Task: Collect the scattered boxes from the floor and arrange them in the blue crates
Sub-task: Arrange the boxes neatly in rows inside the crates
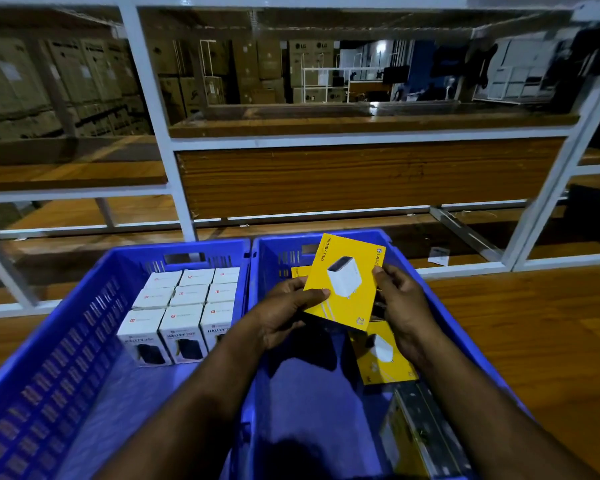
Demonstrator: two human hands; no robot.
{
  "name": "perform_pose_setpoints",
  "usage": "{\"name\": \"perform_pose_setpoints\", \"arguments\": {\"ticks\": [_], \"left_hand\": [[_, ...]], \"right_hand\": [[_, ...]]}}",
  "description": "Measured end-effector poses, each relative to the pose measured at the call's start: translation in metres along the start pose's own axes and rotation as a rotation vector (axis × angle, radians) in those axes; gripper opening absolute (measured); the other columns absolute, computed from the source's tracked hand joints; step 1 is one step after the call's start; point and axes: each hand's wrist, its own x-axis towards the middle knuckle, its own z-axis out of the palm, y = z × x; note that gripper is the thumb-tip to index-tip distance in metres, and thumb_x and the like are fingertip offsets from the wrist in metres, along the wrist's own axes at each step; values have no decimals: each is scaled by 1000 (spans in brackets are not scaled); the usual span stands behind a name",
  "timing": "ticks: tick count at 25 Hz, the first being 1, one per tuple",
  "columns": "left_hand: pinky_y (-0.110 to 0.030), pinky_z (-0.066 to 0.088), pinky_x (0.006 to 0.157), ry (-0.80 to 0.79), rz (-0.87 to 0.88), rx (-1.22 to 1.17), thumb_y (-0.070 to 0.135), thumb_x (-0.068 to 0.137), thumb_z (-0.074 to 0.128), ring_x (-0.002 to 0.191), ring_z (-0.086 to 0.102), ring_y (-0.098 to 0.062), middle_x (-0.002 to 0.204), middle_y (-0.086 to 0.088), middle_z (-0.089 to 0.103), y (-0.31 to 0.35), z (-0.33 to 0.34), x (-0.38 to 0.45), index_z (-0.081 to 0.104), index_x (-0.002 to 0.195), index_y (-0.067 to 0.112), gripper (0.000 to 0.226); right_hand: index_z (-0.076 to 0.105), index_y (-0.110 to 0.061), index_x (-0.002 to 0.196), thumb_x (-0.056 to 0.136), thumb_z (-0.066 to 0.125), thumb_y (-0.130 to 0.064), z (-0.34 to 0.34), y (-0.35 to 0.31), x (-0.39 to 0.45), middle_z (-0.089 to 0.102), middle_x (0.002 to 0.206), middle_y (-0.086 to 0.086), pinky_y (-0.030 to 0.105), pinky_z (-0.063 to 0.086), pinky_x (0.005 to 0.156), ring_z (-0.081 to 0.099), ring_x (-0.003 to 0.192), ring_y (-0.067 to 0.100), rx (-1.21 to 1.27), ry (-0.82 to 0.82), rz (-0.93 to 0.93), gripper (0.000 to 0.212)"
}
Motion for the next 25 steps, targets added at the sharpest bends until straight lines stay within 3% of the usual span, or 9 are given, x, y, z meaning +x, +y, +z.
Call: {"name": "perform_pose_setpoints", "arguments": {"ticks": [4, 7, 10, 12, 15, 17, 19, 21, 25], "left_hand": [[-34, 58, 91, -28, -42, -40, 9, 96, 59, 99, 72, -23, 115, -14, 73, -2, 5, 1, 64, 123, 8, 27], [-34, 61, 79, 58, -65, -2, 14, 96, 62, 86, 74, -19, 104, -11, 76, -4, 3, 4, 68, 113, 8, 19], [-41, 58, 89, 244, -43, 161, 30, 81, 81, 99, 69, -22, 116, -6, 69, -10, -3, 11, 54, 128, 6, 59], [-36, 53, 88, 360, 8, 383, 31, 79, 83, 104, 61, -21, 113, 3, 59, -9, -1, 7, 40, 121, 13, 62], [-35, 61, 79, 241, -187, 755, 51, 67, 81, 92, 66, -25, 117, -5, 64, -13, 3, 5, 55, 114, 5, 70], [-36, 63, 69, 145, -305, 754, 25, 83, 79, 73, 65, -22, 108, -9, 61, -15, 11, 0, 56, 111, 5, 43], [-48, 61, 76, 75, -393, 703, 14, 82, 80, 87, 70, -32, 121, -11, 55, -17, 13, -1, 48, 126, 4, 55], [-49, 57, 90, 30, -401, 769, 19, 79, 83, 110, 64, -34, 136, -11, 48, -17, 14, -3, 41, 139, 8, 74], [-40, 54, 96, 15, -418, 666, 19, 72, 88, 126, 53, -28, 154, -9, 37, -23, 9, 0, 33, 150, 12, 96]], "right_hand": [[58, -20, 130, 100, 53, -35, 0, 2, 3, 71, 113, 9, 38, 58, 72, 70, 95, 28, -31, 47, 36, 35], [47, -24, 135, 98, 58, -28, 2, 5, -4, 65, 121, 10, 37, 57, 66, 68, 97, 29, -108, -75, 203, 40], [39, -26, 138, 97, 60, -20, 7, 7, -13, 51, 126, 9, 29, 54, 52, 61, 91, 25, -188, -168, 274, 46], [43, -22, 137, 100, 54, -19, 7, 7, -15, 51, 132, 9, 27, 54, 48, 58, 92, 23, -243, -200, 334, 39], [54, -10, 122, 102, 50, -15, 1, 11, -17, 58, 131, 18, 32, 60, 56, 62, 85, 24, -456, -279, 416, 21], [52, -1, 115, 99, 56, -15, -1, 14, -20, 62, 117, 20, 40, 60, 72, 65, 77, 27, -596, -334, 456, 22], [53, -5, 101, 93, 64, -18, 0, 14, -25, 63, 99, 12, 44, 59, 84, 68, 81, 30, -733, -427, 455, 19], [57, -5, 98, 87, 71, -19, 2, 13, -27, 65, 95, 9, 39, 59, 85, 68, 86, 28, -899, -509, 435, 23], [56, -12, 87, 87, 67, -21, 10, 26, -24, 68, 107, 14, 28, 52, 58, 70, 88, 26, -1357, -560, 317, 14]]}}
